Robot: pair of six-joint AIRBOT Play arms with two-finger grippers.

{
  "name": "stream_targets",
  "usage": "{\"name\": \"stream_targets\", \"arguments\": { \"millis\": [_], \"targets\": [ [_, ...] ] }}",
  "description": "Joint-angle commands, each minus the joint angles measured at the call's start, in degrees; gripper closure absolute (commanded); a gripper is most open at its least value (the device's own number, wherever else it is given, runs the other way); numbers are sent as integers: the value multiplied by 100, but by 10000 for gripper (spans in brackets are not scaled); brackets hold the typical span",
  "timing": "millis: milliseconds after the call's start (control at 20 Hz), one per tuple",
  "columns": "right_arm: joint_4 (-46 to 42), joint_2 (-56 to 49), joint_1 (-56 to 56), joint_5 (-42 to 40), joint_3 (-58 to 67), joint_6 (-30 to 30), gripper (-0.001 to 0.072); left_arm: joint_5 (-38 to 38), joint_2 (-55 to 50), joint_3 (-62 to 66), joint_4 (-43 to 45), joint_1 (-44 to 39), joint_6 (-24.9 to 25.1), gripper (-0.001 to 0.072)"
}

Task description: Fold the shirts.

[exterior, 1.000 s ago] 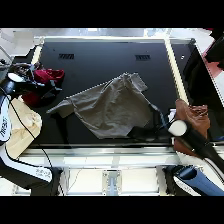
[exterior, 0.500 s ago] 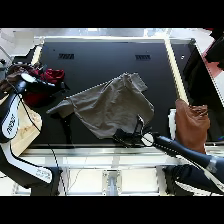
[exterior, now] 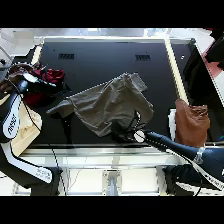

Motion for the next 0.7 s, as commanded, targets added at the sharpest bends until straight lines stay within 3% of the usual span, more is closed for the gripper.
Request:
{"name": "stream_targets", "arguments": {
  "millis": [0,150,250,450,500,550,650],
  "targets": [
    [-555,363,-17,-166,142,-26,698,-352,-11,4,186,227,-284,-3],
    [-1244,975,-376,374,140,-24,698,-717,-44,4,184,549,-243,-3],
    [-1652,1360,-820,942,140,-24,698,-1217,-184,4,184,629,101,-3],
    [-1777,1709,-1207,1150,142,-26,698,-1390,-555,4,87,476,175,2],
    [-1788,1722,-1200,1161,142,-26,698,-1349,-619,4,7,409,175,53],
    [-1808,1725,-1189,1152,142,-24,697,-1309,-640,4,-72,345,175,191],
    [-1932,1740,-1196,1158,234,-31,698,-1285,-601,17,-354,254,179,599]
  ]
}}
